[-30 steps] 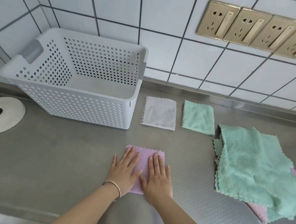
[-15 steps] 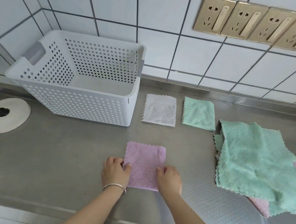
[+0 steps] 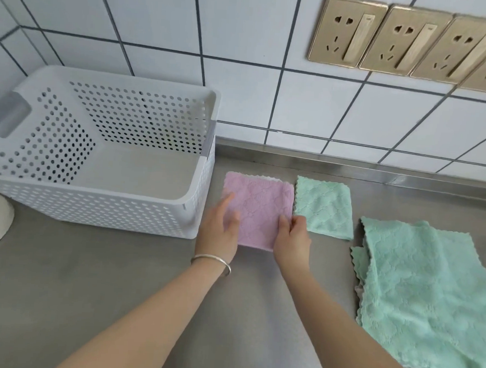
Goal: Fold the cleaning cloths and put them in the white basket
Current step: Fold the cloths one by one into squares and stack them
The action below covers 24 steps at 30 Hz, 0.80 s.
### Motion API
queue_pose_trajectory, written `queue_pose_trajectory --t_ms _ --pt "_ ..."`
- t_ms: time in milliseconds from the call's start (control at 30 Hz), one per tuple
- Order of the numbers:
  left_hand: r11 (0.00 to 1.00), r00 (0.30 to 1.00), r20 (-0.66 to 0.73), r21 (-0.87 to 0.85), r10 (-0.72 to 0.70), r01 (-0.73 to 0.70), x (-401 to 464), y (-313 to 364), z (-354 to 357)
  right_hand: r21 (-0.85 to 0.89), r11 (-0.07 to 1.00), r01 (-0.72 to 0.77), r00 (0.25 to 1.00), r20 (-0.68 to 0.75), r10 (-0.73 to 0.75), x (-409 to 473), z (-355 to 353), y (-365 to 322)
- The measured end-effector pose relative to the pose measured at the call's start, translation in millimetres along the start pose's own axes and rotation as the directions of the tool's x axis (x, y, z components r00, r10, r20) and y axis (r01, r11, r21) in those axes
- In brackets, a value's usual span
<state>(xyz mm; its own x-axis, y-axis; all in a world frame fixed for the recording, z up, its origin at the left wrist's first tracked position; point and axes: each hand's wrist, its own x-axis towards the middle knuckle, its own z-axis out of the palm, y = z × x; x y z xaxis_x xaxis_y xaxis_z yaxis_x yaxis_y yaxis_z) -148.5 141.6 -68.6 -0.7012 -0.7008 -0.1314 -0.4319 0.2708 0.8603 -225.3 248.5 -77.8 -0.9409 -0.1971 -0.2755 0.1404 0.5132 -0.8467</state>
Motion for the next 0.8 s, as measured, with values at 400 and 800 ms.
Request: queue_pose_trajectory --t_ms 400,800 --pt "0.91 0.997 0.062 0.414 -0.036 0.007 77 -34 42 -0.388 0.92 -0.051 0.998 -0.059 0.03 82 32 6" --pt "0.748 1.0 0.027 0.663 0.008 -0.024 75 -42 37 -0.589 0.802 0.096 0.995 0.049 -0.083 73 27 15"
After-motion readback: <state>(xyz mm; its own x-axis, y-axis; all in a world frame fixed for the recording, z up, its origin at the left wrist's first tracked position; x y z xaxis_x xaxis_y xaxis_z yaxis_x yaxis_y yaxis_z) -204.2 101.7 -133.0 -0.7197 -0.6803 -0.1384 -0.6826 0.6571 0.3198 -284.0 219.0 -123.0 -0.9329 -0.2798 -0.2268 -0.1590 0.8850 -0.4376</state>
